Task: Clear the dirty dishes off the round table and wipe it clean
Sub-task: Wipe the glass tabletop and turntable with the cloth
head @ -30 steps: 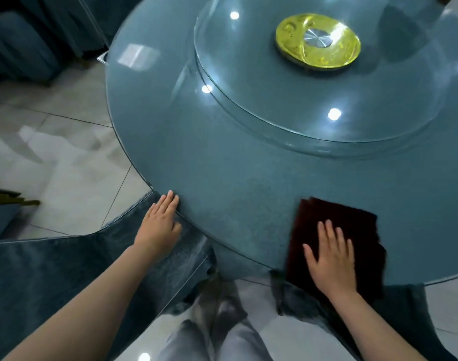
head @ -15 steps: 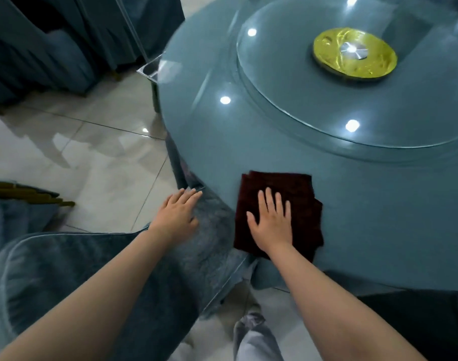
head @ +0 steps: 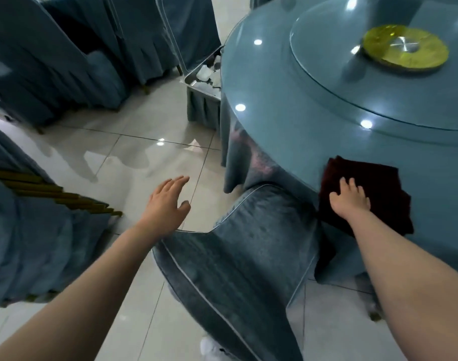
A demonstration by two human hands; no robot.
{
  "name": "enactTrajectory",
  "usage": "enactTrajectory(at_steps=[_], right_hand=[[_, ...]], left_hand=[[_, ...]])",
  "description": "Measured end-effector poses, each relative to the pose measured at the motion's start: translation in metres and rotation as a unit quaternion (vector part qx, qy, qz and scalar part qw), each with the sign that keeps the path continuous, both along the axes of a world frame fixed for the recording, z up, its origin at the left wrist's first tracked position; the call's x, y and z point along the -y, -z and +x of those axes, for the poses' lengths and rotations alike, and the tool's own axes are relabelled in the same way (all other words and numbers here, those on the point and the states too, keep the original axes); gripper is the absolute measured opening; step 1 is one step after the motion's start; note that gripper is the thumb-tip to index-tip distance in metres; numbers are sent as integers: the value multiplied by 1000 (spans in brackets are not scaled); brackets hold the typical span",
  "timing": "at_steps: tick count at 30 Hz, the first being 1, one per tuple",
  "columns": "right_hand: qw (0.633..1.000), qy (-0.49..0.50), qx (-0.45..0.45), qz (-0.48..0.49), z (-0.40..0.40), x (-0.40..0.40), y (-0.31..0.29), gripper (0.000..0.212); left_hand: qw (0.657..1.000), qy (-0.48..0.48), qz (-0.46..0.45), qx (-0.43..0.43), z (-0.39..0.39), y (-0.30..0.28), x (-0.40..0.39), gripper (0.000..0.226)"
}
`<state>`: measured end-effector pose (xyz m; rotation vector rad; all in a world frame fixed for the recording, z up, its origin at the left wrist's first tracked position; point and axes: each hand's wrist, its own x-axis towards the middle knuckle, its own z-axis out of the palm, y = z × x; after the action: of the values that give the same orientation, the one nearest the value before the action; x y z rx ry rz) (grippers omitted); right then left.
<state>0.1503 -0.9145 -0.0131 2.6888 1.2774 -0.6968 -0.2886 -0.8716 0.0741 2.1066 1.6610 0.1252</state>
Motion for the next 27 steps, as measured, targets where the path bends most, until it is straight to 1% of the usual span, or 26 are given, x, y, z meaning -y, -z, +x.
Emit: enactTrajectory(at_steps=[4,10,14,19,24,27], right_hand=[[1000,-4,13,-16,0,-6,-2,61],[999,27,40,-22,-7,-9,3,63],[997,65,49,-20,-19,-17,3,65],[992,108,69,16,-30,-23,12,67],[987,145,61,15,-35,-29,11,67],[984,163,62,39,-38,-29,11,66]], left_hand=[[1000,2,-4,-15,-38,1,-5,63],[999,34,-2,-23,-56,9,-30,63],[995,92,8,-27,-42,15,-59,63],[987,162,6,-15,-9,24,-116,63],[973,228,-25,-29,22,33,-160,63],[964,260,-36,-27,40,40,-181,63]])
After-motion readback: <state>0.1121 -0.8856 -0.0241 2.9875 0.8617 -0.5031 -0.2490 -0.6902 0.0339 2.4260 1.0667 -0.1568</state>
